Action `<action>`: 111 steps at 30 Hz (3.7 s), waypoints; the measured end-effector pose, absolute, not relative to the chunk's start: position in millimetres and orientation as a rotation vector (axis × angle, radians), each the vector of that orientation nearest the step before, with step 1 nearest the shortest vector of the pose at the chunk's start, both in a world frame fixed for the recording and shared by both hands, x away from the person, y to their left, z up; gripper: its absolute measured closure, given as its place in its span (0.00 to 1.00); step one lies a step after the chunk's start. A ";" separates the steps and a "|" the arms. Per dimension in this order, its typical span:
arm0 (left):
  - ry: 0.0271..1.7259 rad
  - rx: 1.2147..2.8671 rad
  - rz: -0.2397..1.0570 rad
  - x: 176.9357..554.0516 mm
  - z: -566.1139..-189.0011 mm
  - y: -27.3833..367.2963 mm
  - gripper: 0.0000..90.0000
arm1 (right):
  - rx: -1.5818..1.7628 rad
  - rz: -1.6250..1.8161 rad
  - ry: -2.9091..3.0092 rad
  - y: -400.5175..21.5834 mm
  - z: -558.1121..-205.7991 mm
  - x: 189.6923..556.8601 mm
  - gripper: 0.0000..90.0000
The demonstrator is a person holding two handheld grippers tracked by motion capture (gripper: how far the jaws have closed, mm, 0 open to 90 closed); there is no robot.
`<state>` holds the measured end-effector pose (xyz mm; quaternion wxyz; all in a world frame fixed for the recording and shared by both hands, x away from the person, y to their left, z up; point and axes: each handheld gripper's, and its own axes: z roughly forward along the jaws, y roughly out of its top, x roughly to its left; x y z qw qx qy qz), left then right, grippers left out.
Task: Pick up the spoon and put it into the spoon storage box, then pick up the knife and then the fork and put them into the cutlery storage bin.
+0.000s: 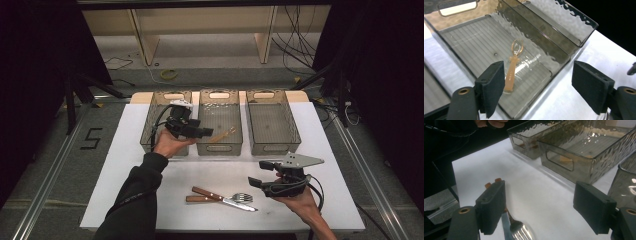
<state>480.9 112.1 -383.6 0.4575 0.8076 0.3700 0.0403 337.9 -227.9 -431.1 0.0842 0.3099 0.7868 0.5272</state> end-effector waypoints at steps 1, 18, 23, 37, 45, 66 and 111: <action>0.907 1.983 0.100 477.9 -383.9 114.4 0.28 | 0.922 1.571 2.351 -227.2 -431.0 338.0 0.30; 0.872 1.914 0.119 430.5 -396.8 147.4 0.24 | 0.870 1.537 2.423 -207.6 -429.8 342.0 0.30; 0.863 1.887 0.141 422.7 -402.3 159.5 0.23 | 0.849 1.518 2.458 -199.8 -429.2 343.6 0.30; 0.848 1.862 0.184 401.9 -411.7 172.6 0.23 | 0.815 1.476 2.518 -181.4 -429.6 347.8 0.30; 0.850 1.866 0.197 390.8 -421.4 177.8 0.22 | 0.801 1.450 2.558 -173.4 -430.8 351.3 0.30; 0.865 1.866 0.224 370.3 -437.1 189.9 0.21 | 0.767 1.355 2.668 -148.9 -434.6 358.1 0.30; 0.890 1.857 0.264 349.2 -452.0 204.9 0.20 | 0.622 0.973 2.938 -100.2 -455.2 363.1 0.45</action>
